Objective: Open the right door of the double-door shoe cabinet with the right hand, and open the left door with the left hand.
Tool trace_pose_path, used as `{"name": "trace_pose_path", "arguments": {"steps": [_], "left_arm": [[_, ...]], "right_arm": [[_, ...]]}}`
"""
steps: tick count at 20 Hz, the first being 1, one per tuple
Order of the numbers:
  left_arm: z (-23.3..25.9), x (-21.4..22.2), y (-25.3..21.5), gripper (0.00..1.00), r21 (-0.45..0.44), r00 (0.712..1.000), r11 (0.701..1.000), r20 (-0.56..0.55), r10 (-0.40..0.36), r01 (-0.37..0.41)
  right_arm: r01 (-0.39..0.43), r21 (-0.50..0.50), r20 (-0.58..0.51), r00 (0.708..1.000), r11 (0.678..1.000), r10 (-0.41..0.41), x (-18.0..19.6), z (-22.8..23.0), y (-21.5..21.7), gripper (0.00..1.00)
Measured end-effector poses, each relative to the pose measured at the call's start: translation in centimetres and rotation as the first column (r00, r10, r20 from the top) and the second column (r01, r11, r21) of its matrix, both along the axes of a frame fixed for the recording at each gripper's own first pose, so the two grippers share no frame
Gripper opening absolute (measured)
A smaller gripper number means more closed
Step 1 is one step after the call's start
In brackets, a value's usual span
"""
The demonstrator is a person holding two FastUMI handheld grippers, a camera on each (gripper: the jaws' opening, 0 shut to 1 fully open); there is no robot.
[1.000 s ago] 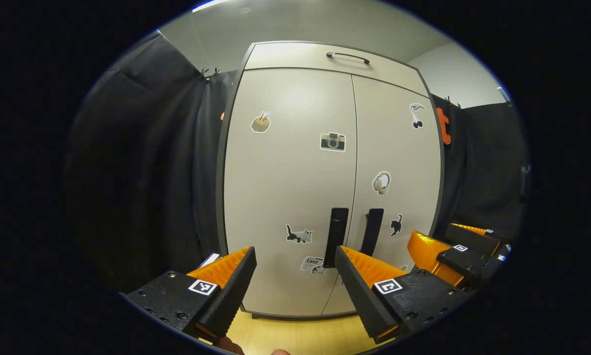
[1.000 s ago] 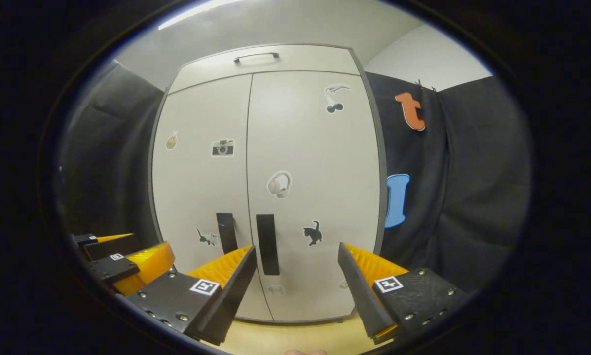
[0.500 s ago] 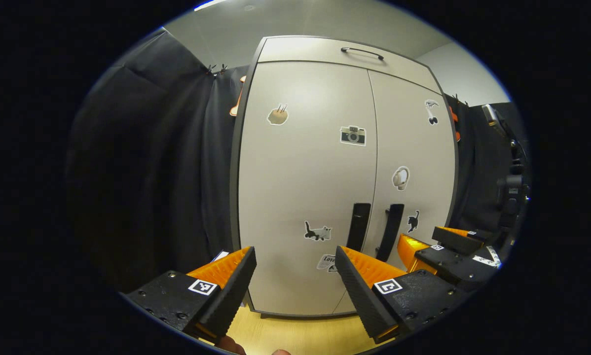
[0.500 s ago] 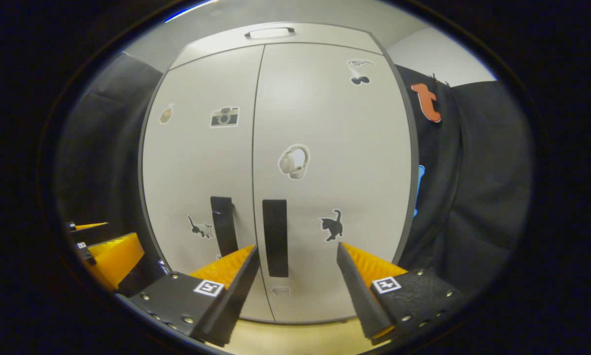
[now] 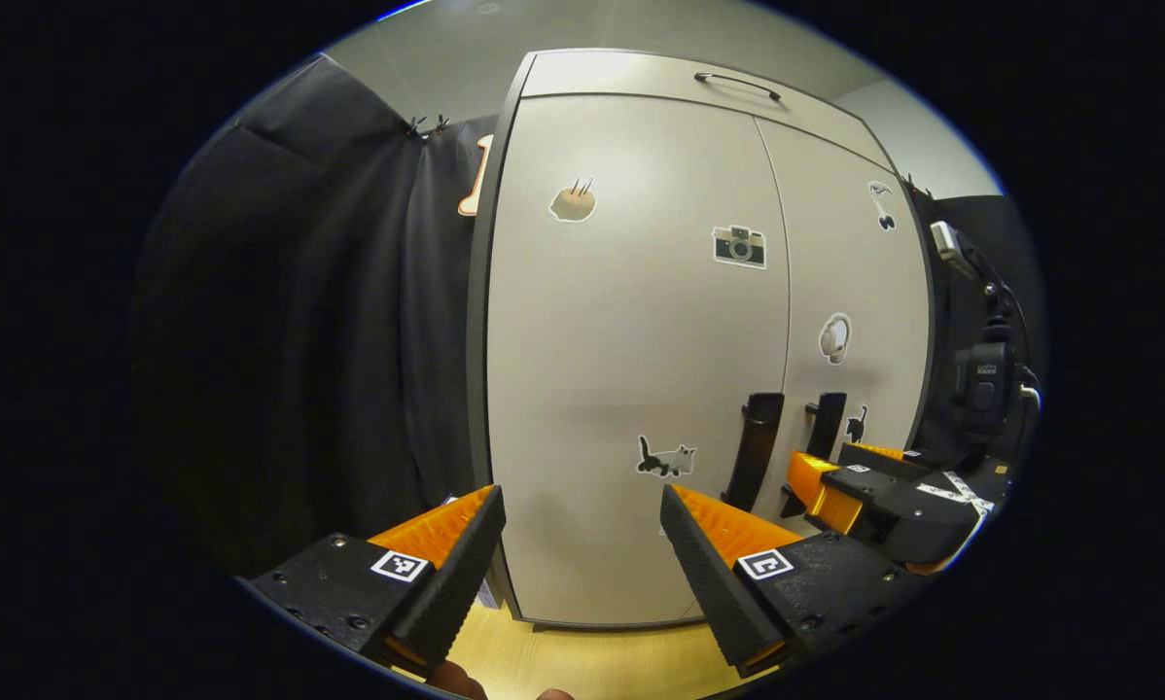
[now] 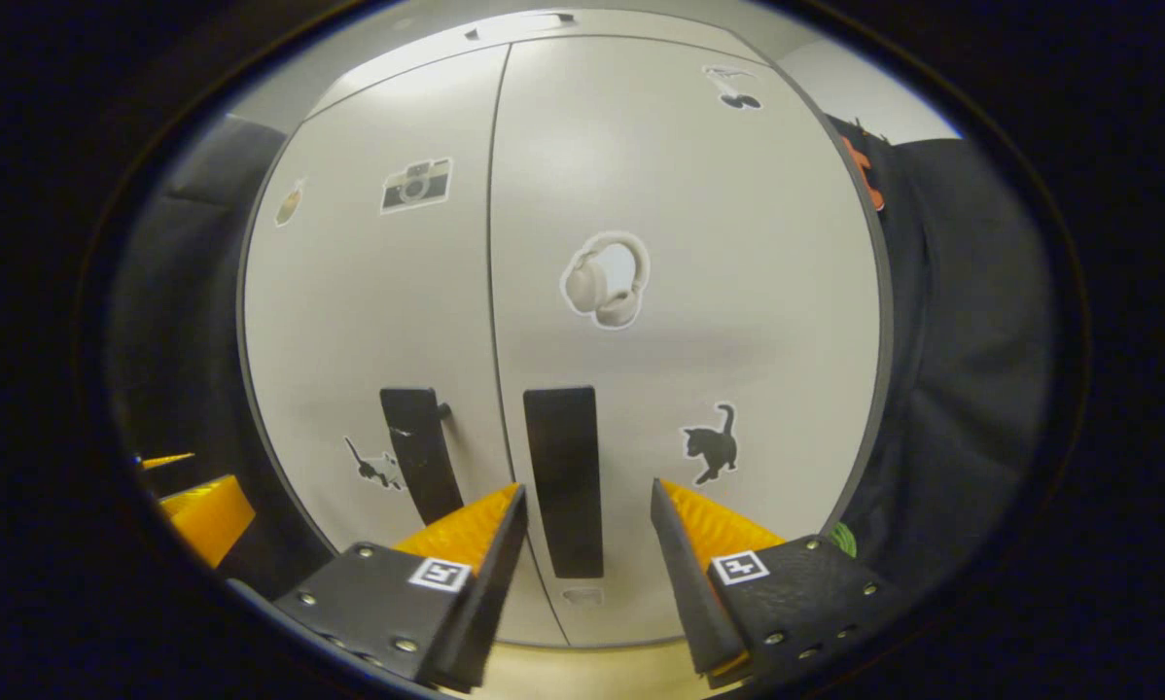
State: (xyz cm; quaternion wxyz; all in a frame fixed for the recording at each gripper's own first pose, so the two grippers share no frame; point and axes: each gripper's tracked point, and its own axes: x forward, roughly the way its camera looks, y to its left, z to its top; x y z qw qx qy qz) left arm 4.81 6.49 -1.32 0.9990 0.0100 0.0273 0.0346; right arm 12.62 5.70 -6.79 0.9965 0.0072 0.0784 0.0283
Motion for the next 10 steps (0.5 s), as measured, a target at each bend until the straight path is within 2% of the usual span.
{"name": "trace_pose_path", "arguments": {"steps": [1, 4, 5, 7, 8, 10], "left_arm": [[-0.1, 0.2, 0.1, 1.00, 0.002, 1.000, 1.000, -0.002, -0.002, 0.002], [-0.3, 0.9, 0.2, 1.00, 0.007, 1.000, 1.000, -0.011, -0.009, 0.009], [-0.4, 1.0, 0.2, 1.00, 0.008, 1.000, 1.000, -0.014, -0.011, 0.011], [-0.5, 1.3, 0.3, 1.00, 0.005, 1.000, 1.000, -0.015, -0.012, 0.012], [-0.5, 1.4, 0.5, 1.00, 0.003, 1.000, 1.000, -0.017, -0.011, 0.011], [-0.6, 1.4, 1.0, 1.00, 0.000, 1.000, 1.000, -0.022, -0.003, 0.003]], "right_arm": [[-0.005, 0.004, -0.009, 1.000, 1.000, 0.005, 0.2, -0.3, 0.2, 0.64], [-0.007, 0.012, -0.003, 1.000, 1.000, 0.007, 0.7, -0.3, 0.5, 0.61], [-0.008, 0.014, 0.002, 1.000, 1.000, 0.008, 1.0, -0.2, 0.7, 0.49], [-0.007, 0.022, 0.011, 1.000, 1.000, 0.007, 0.5, 0.1, 0.9, 0.49], [0.005, 0.015, 0.022, 1.000, 1.000, -0.005, 1.3, 0.0, 0.9, 0.36], [0.019, -0.011, 0.035, 0.999, 1.000, -0.019, 1.4, 0.0, 0.9, 0.34]]}}
